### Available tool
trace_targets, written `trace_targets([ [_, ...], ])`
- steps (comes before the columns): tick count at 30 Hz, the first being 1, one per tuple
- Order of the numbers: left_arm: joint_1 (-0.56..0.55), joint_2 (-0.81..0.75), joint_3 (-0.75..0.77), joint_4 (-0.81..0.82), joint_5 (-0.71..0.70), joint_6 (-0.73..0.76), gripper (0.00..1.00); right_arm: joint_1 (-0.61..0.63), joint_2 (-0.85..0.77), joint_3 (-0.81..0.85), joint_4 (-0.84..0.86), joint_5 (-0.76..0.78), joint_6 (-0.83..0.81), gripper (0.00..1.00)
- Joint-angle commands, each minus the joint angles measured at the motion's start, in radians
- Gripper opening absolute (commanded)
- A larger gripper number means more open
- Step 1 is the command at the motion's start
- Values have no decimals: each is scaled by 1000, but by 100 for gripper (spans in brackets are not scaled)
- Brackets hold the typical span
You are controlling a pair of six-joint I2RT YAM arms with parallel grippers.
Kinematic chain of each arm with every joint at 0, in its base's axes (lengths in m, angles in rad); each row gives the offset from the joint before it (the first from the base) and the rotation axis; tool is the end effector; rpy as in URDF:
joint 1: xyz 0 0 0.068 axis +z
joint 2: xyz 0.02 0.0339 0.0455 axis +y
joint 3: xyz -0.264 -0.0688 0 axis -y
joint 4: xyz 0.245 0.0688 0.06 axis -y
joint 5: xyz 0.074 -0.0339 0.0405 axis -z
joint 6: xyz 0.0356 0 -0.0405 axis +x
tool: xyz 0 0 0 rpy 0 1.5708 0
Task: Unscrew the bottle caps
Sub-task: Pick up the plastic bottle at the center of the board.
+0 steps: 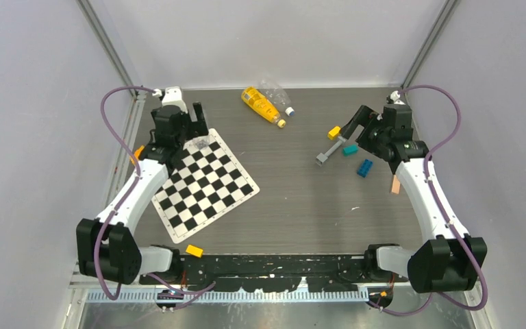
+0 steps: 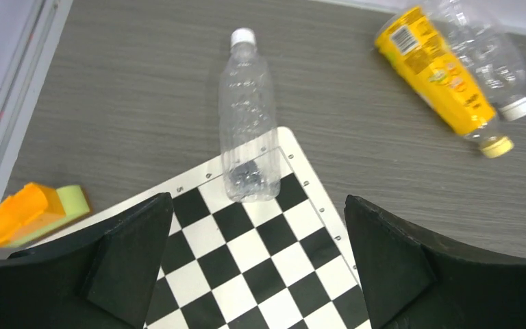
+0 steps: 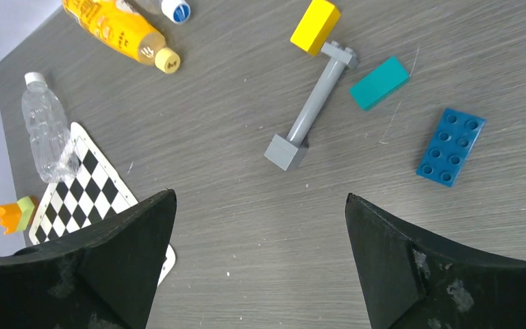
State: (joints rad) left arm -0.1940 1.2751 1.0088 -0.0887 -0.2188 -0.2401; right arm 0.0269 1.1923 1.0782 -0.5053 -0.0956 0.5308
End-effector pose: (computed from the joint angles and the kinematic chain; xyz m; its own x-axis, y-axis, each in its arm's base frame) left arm 0.2931 -0.0497 0.3217 -0.3286 -0.1720 -0.9287 -0.0923 0.9844 -0.1497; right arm 0.2616 0.0104 0.3270 -0.5534 0.4892 -0.6741 0.2037 0.8643 0.4600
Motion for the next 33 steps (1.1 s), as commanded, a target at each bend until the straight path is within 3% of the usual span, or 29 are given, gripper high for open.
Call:
trace_targets([
  [1, 9, 31, 51, -31, -127, -63, 100, -2, 36, -2, 6, -64, 24, 100],
  [5, 25, 45, 51, -73, -91, -79, 100, -1, 46, -11, 6, -62, 27, 100],
  [8, 52, 67, 74, -189, -124, -244, 100, -2, 47, -17, 6, -55, 25, 100],
  [13, 185, 143, 128, -210, 195, -319, 100, -2, 44, -26, 0, -39, 19, 100],
  [16, 233, 232, 215, -247, 340, -289, 100, -2, 33, -39, -2, -40, 35, 100],
  [22, 247, 385, 354, -236, 374, -260, 100, -2, 9, -74, 11, -90, 88, 100],
  [28, 247, 644, 617, -367, 437, -239, 95, -2, -4, -102, 18, -130, 127, 99],
  [33, 246, 757, 658, -390, 441, -238, 88, -2, -19, -125, 18, -144, 142, 99],
])
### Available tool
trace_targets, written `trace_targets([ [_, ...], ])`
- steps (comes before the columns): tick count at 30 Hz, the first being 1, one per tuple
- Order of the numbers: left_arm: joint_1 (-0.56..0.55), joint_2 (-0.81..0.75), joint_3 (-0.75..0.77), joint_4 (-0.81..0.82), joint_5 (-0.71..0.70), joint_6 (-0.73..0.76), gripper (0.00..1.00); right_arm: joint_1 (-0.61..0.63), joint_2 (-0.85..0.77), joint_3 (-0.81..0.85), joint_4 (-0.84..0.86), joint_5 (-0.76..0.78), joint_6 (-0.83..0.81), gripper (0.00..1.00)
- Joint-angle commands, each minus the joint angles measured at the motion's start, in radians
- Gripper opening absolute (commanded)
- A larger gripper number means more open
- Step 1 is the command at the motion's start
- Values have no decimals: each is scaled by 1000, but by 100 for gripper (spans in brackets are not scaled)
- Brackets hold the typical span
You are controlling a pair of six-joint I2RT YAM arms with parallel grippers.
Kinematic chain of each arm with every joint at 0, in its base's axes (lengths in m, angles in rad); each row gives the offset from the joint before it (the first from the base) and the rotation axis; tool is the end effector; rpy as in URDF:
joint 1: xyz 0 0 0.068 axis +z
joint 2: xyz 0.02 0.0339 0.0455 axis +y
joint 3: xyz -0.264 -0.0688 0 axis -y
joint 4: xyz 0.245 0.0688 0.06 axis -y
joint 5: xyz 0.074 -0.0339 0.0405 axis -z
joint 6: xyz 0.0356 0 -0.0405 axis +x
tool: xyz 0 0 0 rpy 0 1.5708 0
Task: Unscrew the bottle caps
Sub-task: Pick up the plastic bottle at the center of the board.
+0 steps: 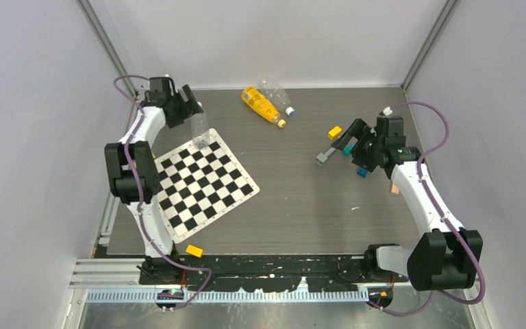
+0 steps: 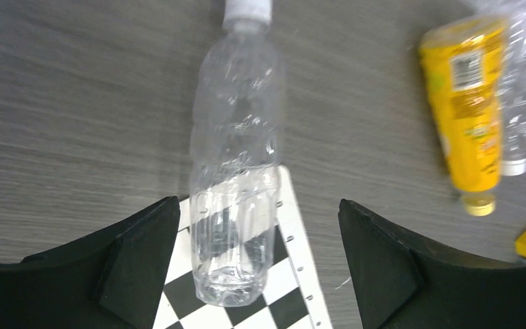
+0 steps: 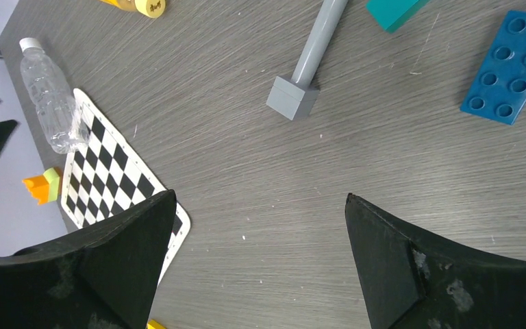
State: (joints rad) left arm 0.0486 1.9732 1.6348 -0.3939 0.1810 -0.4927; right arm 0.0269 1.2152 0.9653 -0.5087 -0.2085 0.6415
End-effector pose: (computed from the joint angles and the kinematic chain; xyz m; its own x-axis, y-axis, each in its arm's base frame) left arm 0.4553 0.0157 0.2588 -0.6290 -0.4964 -0.5983 -0.2402 0.8560 -0.4578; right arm 0.2590 0.0143 0.2837 -0.6566 0.5680 -0.4963 0.2701 0.7914 0.5484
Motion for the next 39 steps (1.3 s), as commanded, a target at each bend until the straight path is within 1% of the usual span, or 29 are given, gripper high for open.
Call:
trace_targets([
  [1, 1, 68, 27, -83, 41, 14, 87, -2, -43, -15, 21, -33, 32, 99],
  [7, -10, 74, -39, -43, 30, 29, 84, -2, -37, -22, 22, -45, 40, 99],
  [14, -33, 92, -61, -31, 40, 70, 72, -1, 1, -20, 32, -85, 74, 99],
  [17, -39, 83, -70, -23, 31, 91, 62, -2, 13, -19, 34, -94, 80, 99],
  [20, -73, 61, -91, 4, 32, 97, 54, -2, 19, -18, 34, -102, 83, 99],
  [22, -77, 47, -104, 18, 31, 97, 45, -2, 21, -15, 34, -104, 84, 99],
  [24, -79, 30, -116, 29, 29, 97, 40, -2, 22, -10, 35, -110, 84, 99],
  [29, -94, -33, -156, 41, 42, 116, 37, -2, 18, 2, 35, -129, 83, 99],
  [32, -115, -93, -212, 64, 40, 134, 36, -2, 16, 7, 39, -141, 89, 99],
  [36, -165, -188, -295, 81, 48, 156, 36, -2, 11, -6, 69, -165, 118, 99],
  [39, -226, -271, -377, 110, 57, 168, 36, -2, 10, -30, 108, -197, 147, 99],
])
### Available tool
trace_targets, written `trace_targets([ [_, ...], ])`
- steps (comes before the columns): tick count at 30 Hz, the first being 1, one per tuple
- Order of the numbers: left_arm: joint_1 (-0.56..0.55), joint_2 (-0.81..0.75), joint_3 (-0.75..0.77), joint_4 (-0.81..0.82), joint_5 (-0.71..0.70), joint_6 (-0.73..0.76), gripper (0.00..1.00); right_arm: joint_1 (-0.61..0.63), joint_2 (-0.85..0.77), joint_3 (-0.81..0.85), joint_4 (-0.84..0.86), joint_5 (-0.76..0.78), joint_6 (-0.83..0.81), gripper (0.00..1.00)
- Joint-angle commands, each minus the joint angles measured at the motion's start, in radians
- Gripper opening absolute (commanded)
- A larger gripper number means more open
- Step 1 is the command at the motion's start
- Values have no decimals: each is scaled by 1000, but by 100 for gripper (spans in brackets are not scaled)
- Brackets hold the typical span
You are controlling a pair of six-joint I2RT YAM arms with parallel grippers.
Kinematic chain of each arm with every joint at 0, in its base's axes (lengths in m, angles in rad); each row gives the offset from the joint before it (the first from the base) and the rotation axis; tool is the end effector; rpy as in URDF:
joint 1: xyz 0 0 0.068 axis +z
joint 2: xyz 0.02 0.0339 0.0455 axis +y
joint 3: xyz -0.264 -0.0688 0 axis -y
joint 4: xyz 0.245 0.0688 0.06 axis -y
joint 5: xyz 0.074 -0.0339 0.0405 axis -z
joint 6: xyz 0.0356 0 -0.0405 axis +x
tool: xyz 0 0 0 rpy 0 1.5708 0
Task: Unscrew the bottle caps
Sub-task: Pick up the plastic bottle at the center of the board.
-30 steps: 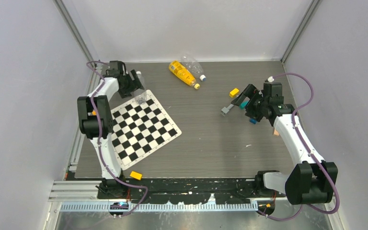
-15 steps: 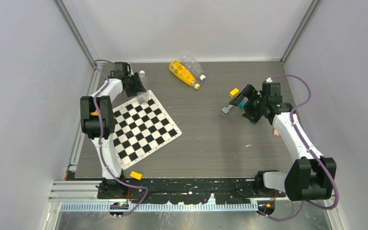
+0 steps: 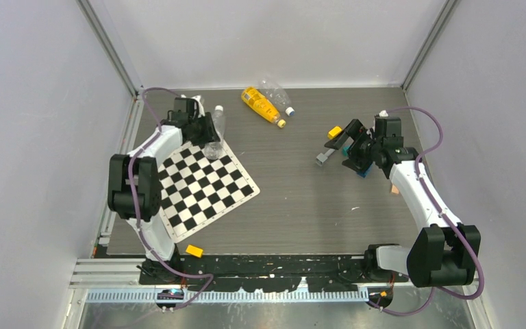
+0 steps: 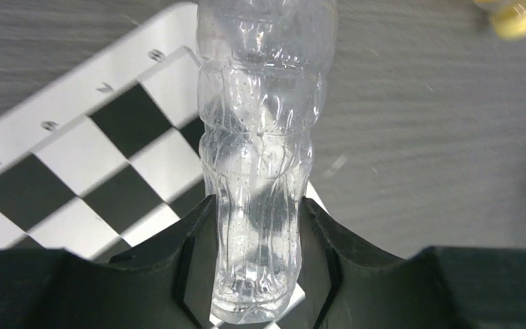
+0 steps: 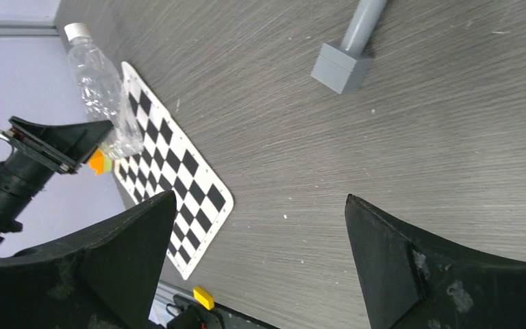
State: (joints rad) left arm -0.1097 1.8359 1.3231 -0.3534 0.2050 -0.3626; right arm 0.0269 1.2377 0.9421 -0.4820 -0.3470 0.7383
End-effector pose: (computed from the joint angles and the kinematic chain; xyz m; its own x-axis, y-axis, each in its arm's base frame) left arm 0.3994 -0.0513 0.2174 -0.7926 -0.2621 -0.5506 -0.0459 0.9260 -0.3748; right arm 0.2617 0.0192 0.2736 -0.6988 0.6143 -0.3665 0.2741 0.7032 0.6561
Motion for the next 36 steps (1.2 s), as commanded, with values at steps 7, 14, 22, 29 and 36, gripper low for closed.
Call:
trace_targets([
  [7, -276, -343, -295, 128, 42, 48, 35, 1, -4, -102, 179, -172, 120, 99],
  [14, -472, -522, -474, 175, -5, 74, 36, 31, -8, -143, 395, -233, 238, 98],
  [22, -597, -648, -592, 282, -23, 215, 38, 207, 104, -228, 684, -204, 380, 91],
  [29, -613, -731, -758, 456, 9, 356, 38, 389, 127, -259, 748, -101, 351, 88],
  [36, -616, -714, -786, 502, 53, 459, 38, 395, 156, -335, 869, -81, 363, 69],
])
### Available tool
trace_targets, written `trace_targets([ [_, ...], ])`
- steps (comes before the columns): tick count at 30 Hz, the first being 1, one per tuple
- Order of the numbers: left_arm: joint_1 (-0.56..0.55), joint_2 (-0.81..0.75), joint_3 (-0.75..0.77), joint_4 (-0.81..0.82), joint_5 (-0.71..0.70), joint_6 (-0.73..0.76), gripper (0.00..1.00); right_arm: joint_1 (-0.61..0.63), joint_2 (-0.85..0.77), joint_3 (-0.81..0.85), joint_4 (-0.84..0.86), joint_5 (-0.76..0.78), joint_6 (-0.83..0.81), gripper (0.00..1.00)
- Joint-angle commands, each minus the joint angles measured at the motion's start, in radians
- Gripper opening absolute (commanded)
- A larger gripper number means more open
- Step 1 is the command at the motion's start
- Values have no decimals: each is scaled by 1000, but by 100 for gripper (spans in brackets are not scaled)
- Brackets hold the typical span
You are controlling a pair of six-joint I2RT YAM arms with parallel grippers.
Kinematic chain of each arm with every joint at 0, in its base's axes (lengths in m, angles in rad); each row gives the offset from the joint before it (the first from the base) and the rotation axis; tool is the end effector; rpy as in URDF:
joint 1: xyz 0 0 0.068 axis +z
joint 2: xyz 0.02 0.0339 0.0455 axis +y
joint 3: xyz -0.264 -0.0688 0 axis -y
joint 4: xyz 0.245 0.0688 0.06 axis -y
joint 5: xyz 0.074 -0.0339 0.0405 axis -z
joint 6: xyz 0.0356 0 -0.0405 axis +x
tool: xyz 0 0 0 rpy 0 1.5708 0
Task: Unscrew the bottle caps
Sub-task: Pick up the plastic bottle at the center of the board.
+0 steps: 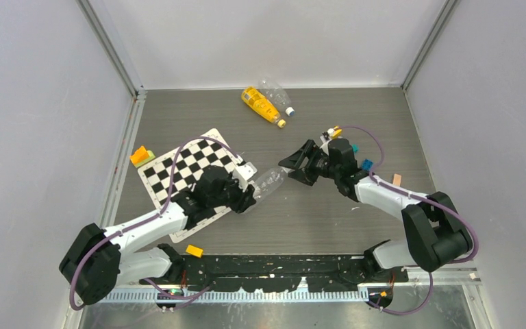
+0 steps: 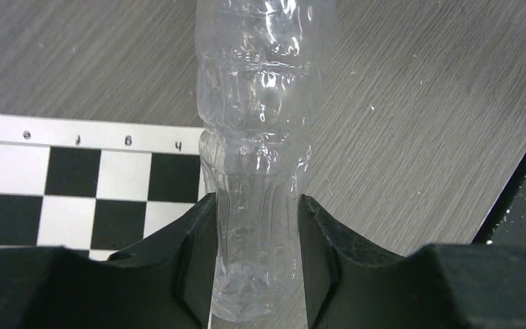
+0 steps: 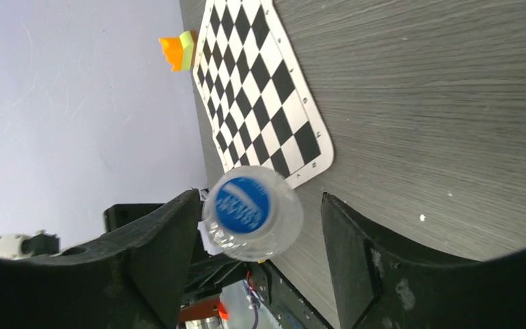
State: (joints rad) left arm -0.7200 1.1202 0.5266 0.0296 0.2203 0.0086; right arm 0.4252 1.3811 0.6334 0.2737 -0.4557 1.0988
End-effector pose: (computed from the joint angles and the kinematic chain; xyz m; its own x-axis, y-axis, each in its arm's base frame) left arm 0.1705 -0.1599 0.2057 -0.3952 0.3577 -0.8461 0.7857 0.6088 -0.1095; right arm 0.2531 0.1318 0.2018 -0.8367 0.4991 -0.2256 0.0397 0.4662 0.8838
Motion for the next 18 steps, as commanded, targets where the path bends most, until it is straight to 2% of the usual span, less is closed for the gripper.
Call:
trace_targets([
  [1, -6, 9, 13, 126, 39, 88, 38, -3, 32, -31, 137, 2, 2, 64],
  [5, -13, 17, -10, 169, 68, 87, 38, -3, 77, -90, 249, -17, 32, 44],
  [6, -15, 18, -13, 173, 68, 85, 38, -3, 88, -103, 274, -20, 48, 43],
  [7, -15, 18, -14, 172, 66, 86, 38, -3, 92, -122, 322, -24, 54, 33],
  [10, -15, 15, -5, 168, 42, 87, 43, -3, 112, -134, 384, -56, 59, 15],
  [11, -15, 15, 1, 168, 36, 84, 49, -3, 116, -135, 402, -60, 60, 9],
  [15, -15, 11, 17, 164, 24, 55, 75, -3, 129, -157, 457, -65, 66, 2],
  [16, -15, 10, 17, 166, 18, 48, 82, -3, 129, -165, 488, -68, 69, 2],
  [17, -15, 9, 16, 171, 12, 41, 97, -2, 126, -183, 506, -68, 69, 2],
  [18, -15, 8, 12, 178, 4, 32, 99, -1, 120, -190, 531, -69, 63, 2],
])
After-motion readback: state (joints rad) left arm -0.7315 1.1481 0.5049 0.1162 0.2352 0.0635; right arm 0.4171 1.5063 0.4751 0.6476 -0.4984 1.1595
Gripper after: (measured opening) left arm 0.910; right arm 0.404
